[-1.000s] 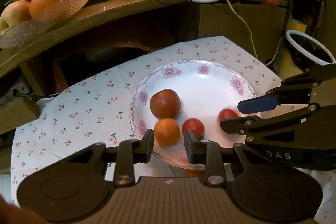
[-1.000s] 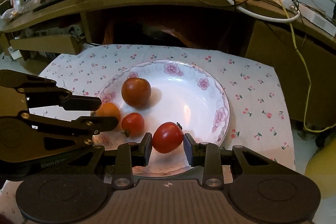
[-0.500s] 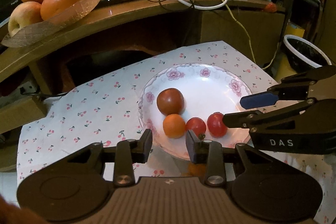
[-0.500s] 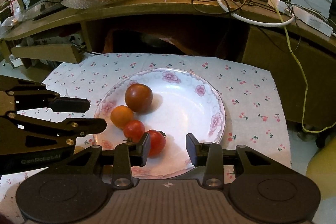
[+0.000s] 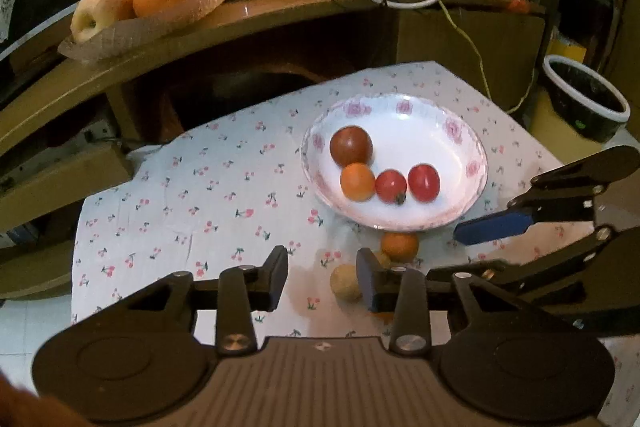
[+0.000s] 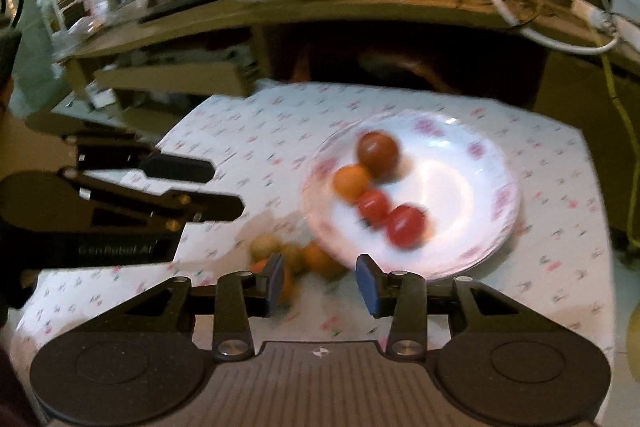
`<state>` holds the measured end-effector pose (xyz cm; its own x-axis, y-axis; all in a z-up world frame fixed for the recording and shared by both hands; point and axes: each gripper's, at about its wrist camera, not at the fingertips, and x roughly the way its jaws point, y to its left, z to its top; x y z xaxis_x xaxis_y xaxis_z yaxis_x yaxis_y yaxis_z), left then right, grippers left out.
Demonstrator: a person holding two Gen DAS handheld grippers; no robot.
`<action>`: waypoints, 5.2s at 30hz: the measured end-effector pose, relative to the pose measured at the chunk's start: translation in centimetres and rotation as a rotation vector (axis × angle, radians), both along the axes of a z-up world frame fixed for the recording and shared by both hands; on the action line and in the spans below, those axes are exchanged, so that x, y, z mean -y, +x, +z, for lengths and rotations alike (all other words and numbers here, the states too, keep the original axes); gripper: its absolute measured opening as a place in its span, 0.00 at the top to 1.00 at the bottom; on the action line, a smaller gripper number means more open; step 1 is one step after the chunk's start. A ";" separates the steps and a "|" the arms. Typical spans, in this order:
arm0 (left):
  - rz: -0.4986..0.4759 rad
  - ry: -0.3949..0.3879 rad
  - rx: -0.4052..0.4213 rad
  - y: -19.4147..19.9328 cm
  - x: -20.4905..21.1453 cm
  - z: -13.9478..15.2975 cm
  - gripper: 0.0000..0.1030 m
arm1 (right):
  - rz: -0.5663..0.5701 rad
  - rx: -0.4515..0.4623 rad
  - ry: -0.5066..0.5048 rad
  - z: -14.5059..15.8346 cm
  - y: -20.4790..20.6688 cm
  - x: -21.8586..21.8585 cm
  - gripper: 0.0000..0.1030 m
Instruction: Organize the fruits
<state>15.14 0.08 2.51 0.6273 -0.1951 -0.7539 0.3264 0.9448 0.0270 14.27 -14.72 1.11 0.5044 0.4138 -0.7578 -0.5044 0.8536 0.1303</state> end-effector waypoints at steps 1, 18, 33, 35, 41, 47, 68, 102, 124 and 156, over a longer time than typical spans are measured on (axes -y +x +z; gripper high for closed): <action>-0.009 0.001 -0.001 0.0 0.0 -0.1 0.58 | 0.010 -0.011 -0.007 -0.4 0.0 -0.4 0.60; -0.046 0.000 -0.055 -0.5 -2.3 -1.7 0.57 | 0.035 -0.111 -0.001 -3.6 1.3 -3.3 0.59; -0.177 0.047 -0.095 0.9 1.4 -5.2 0.57 | -0.014 -0.146 -0.001 -2.4 0.4 0.1 0.68; -0.178 0.044 -0.092 1.3 1.6 -5.5 0.57 | -0.013 -0.151 0.003 -2.3 0.3 0.4 0.68; -0.183 0.038 -0.086 1.9 2.0 -6.0 0.57 | -0.018 -0.155 0.003 -2.3 0.1 1.1 0.67; -0.200 0.034 -0.079 2.0 2.1 -6.1 0.57 | -0.027 -0.162 -0.007 -2.4 0.1 1.4 0.67; -0.250 0.097 -0.094 -0.3 2.3 -5.8 0.68 | -0.018 -0.151 -0.057 -2.8 0.5 1.1 0.67; -0.204 0.087 -0.113 0.1 3.1 -5.7 0.68 | -0.028 -0.144 -0.069 -2.9 0.6 0.7 0.67; -0.191 0.089 -0.035 0.8 4.2 -3.3 0.68 | -0.035 -0.054 -0.090 -0.7 0.4 0.6 0.69; -0.148 0.087 -0.028 -1.0 -0.1 -3.6 0.72 | -0.120 0.007 -0.098 0.0 2.1 2.7 0.69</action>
<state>14.11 0.20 -1.08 0.5749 -0.2170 -0.7889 0.4632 0.8811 0.0952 16.42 -17.40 1.09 0.5515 0.2746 -0.7877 -0.3989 0.9161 0.0401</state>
